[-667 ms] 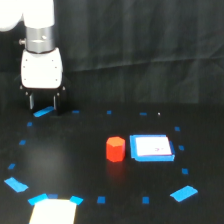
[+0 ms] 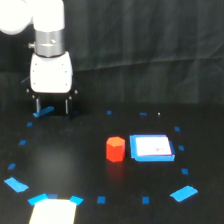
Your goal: Pick up the red object from the table
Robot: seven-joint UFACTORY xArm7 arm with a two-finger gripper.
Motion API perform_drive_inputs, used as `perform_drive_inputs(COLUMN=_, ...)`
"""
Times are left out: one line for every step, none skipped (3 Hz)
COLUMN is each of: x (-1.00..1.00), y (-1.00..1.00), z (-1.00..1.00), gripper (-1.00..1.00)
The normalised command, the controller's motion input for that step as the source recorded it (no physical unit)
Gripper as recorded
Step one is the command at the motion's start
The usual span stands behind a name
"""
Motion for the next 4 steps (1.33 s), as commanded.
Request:
perform_drive_inputs(x=1.00, y=-0.71, z=-0.27, gripper=0.97)
perform_drive_inputs(x=1.00, y=-0.67, z=0.01, gripper=1.00)
perform_drive_inputs(x=0.70, y=-1.00, z=0.00, gripper=1.00)
perform_drive_inputs(x=0.77, y=-1.00, z=0.17, gripper=1.00)
